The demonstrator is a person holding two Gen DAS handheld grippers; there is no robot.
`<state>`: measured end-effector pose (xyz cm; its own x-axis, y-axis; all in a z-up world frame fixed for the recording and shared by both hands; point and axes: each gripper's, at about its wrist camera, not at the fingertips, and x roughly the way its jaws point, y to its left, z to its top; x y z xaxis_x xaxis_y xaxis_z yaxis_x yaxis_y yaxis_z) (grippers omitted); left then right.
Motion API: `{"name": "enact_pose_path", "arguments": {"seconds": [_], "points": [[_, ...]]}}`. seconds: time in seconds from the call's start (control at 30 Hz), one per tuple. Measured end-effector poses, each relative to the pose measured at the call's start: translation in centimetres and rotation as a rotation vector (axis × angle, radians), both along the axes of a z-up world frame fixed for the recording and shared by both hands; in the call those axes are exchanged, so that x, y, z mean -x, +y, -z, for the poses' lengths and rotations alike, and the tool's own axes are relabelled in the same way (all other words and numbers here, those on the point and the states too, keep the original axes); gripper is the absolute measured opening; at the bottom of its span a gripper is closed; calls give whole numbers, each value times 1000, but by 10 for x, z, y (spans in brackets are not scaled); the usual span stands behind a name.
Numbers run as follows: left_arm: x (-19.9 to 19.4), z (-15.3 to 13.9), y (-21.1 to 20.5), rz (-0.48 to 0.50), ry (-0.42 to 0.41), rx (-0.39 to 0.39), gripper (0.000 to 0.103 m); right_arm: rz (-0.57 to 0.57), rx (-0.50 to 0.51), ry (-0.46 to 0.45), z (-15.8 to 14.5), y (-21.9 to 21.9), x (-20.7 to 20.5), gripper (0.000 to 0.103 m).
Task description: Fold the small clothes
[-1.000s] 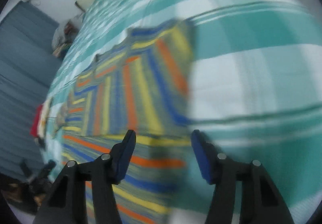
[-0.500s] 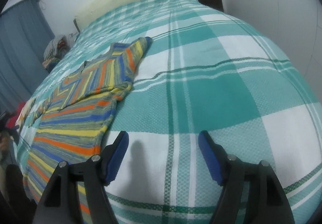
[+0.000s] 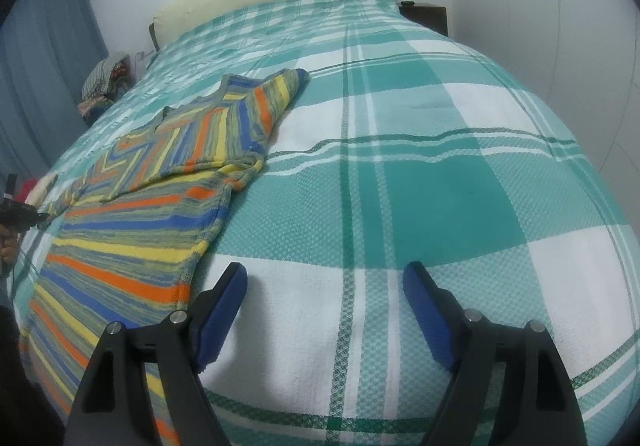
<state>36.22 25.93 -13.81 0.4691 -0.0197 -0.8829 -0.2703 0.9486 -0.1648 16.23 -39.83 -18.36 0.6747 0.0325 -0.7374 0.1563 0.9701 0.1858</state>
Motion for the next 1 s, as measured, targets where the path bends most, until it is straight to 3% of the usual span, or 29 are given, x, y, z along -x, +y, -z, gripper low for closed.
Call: {"name": "enact_pose_path", "arguments": {"seconds": [0.1, 0.2, 0.33, 0.47, 0.63, 0.67, 0.73, 0.77, 0.8, 0.9, 1.0], "points": [[-6, -8, -8, -1, 21, -55, 2, 2, -20, -6, 0, -3, 0, 80], [-7, -30, -42, 44, -18, -126, 2, 4, -33, -7, 0, -4, -1, 80], [4, -86, -141, 261, -136, -189, 2, 5, -52, -11, 0, -7, 0, 80], [18, -125, -237, 476, -223, -144, 2, 8, -65, -13, 0, -9, 0, 80], [27, -128, -347, 718, -256, -36, 4, 5, -57, -16, 0, -8, 1, 80], [28, -122, -368, 767, -247, -27, 11, 4, -54, -17, 0, -7, 1, 80], [29, -106, -394, 802, -208, -31, 49, 1, -45, -18, 0, -7, 1, 80], [27, -98, -401, 787, -175, -49, 80, 1, -44, -20, 1, -7, 2, 80], [26, -94, -400, 764, -173, -55, 85, 1, -45, -22, 0, -7, 3, 80], [26, -87, -375, 714, -165, -26, 85, 1, -56, -29, 0, -8, 5, 80], [23, -80, -325, 606, -144, -28, 87, -3, -69, -35, 0, -10, 7, 80]]}}
